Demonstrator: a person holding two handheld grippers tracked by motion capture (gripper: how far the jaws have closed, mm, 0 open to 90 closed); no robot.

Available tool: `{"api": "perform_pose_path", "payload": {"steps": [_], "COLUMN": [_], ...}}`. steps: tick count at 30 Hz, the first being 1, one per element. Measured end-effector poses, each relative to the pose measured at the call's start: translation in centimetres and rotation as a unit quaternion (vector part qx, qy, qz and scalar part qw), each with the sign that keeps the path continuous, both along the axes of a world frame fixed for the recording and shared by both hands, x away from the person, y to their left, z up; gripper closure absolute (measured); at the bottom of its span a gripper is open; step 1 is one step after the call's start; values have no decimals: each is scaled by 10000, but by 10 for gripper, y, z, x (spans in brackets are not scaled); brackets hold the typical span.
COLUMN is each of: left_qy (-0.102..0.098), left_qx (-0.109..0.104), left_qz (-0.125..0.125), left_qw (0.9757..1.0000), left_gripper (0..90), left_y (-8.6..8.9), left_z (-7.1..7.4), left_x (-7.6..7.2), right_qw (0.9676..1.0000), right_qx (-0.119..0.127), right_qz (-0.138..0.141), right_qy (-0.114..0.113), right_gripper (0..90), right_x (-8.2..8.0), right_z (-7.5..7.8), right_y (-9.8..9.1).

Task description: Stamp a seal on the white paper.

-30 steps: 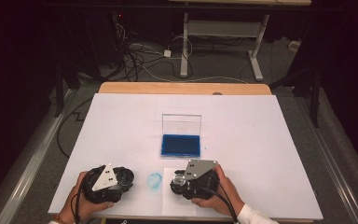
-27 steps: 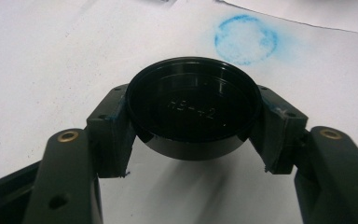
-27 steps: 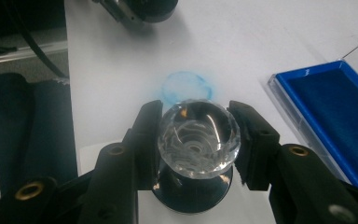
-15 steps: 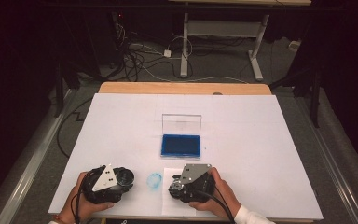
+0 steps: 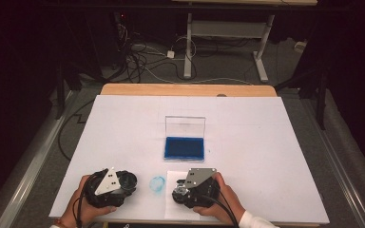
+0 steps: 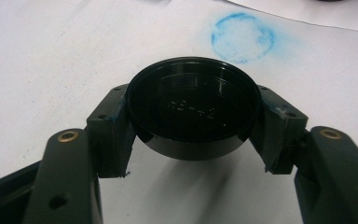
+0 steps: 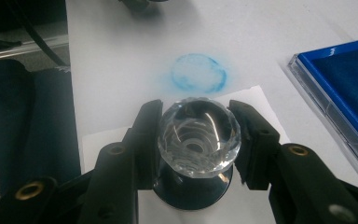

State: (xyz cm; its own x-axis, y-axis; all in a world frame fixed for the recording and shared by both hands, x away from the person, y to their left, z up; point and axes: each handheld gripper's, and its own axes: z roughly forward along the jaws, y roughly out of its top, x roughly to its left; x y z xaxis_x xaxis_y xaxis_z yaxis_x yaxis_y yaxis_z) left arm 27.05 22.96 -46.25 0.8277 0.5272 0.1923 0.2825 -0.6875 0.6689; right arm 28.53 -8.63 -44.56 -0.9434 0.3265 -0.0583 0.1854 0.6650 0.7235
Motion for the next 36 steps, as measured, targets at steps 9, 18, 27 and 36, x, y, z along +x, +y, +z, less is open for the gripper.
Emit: {"api": "perform_pose_path", "payload": {"steps": [9,18,27,36], "left_qy": [9,20,24,28], "left_qx": [12,13,21,-4], "left_qz": [-10,-16,-6,-5], "left_qw": [10000,10000,10000,10000], "left_gripper": [365,365,365,365], "left_y": [-1,-1,0,-1], "left_z": [0,-1,-1,-1], "left_x": [0,-1,0,-1], "right_qw": [10000,10000,9999,10000], "right_qx": [27,-7,12,-59], "right_qz": [22,35,51,47], "right_qy": [60,71,97,-13], "right_gripper": [574,573,572,571], "right_x": [2,2,3,1], "right_z": [-1,-1,-1,-1], "right_y": [-1,-1,-1,0]}}
